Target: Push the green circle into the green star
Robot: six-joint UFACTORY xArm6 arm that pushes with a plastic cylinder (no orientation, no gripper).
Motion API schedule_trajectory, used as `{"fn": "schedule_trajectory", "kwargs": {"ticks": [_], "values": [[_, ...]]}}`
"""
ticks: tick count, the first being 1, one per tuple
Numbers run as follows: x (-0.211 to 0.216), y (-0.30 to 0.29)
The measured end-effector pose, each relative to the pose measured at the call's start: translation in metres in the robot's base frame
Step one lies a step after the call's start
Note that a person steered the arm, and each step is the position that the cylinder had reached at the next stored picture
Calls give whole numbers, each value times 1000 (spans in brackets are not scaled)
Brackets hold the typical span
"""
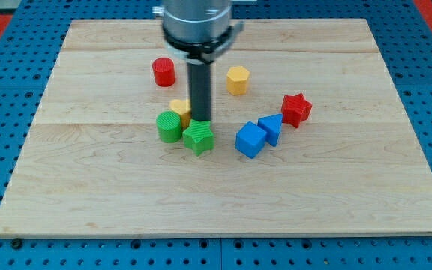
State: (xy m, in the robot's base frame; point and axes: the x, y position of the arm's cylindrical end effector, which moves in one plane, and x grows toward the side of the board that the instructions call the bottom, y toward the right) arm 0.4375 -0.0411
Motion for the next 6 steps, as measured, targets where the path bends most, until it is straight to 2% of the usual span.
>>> {"fn": "schedule_trajectory", "kwargs": {"ticks": [3,6], "values": [[-13,-31],[-63,-14]]}}
